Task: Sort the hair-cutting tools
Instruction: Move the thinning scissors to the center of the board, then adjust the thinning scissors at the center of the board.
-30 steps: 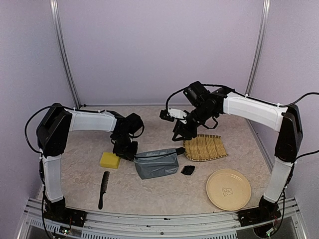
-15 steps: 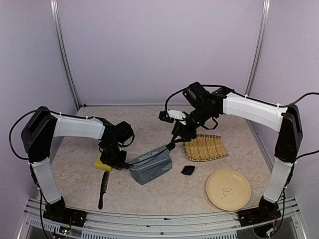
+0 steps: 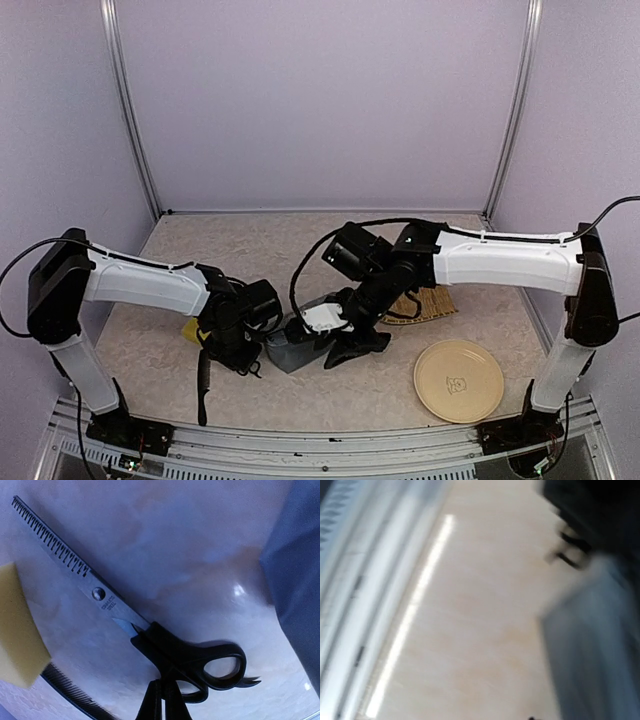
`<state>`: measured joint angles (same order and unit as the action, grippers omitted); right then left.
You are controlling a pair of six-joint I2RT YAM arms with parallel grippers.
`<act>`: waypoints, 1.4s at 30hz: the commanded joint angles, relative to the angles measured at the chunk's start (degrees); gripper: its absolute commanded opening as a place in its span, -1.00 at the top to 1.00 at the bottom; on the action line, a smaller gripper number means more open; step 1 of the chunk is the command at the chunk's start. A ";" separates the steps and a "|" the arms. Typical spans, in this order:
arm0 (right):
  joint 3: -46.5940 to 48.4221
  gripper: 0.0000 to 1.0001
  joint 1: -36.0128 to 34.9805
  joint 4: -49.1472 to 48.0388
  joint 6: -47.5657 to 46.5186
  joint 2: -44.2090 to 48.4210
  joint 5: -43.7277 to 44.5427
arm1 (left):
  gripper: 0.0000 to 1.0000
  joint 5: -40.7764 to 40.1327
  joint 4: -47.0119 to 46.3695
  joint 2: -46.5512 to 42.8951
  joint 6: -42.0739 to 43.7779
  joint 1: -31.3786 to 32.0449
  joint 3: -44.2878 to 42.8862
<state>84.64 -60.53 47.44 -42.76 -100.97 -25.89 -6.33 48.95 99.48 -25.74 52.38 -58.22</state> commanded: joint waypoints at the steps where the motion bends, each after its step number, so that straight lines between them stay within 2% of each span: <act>1: -1.94 0.21 -7.00 1.28 -5.17 2.12 0.73 | 1.00 5.38 -1.28 1.91 -2.63 6.65 4.80; 10: -7.00 0.23 -17.06 -1.47 -6.40 3.71 6.56 | 1.00 13.38 -7.21 -1.47 -11.16 16.63 6.64; 16: -9.54 0.29 -18.65 -5.85 -4.66 3.88 9.04 | 0.75 15.32 -7.31 -9.49 -14.88 17.83 6.39; 21: -11.70 0.29 -18.48 -16.77 2.28 1.45 15.02 | 0.50 12.29 -4.32 -21.99 -17.72 13.37 6.48; 23: -11.97 0.28 -18.18 -21.47 5.95 -0.26 15.47 | 0.45 8.43 -3.60 -27.05 -18.68 9.13 6.42; 26: -8.96 0.28 -18.13 -24.70 11.01 -5.15 16.94 | 0.41 -2.62 -3.67 -34.80 -21.29 1.30 6.91; 29: -4.62 0.28 -17.96 -24.60 14.24 -10.91 16.80 | 0.37 -5.22 -8.13 -40.85 -20.95 -3.82 8.72; 34: 0.93 0.23 -17.90 -23.57 17.10 -16.66 16.89 | 0.34 -7.92 -8.82 -42.26 -17.53 -7.70 7.60; 42: 8.19 0.17 -17.87 -18.69 18.71 -23.34 19.22 | 0.34 -8.80 -10.43 -40.50 -15.68 -8.43 9.28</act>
<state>89.93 -78.67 25.85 -25.80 -121.69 -7.86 -13.76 40.56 58.43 -43.11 44.40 -50.43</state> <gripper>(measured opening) 0.405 0.331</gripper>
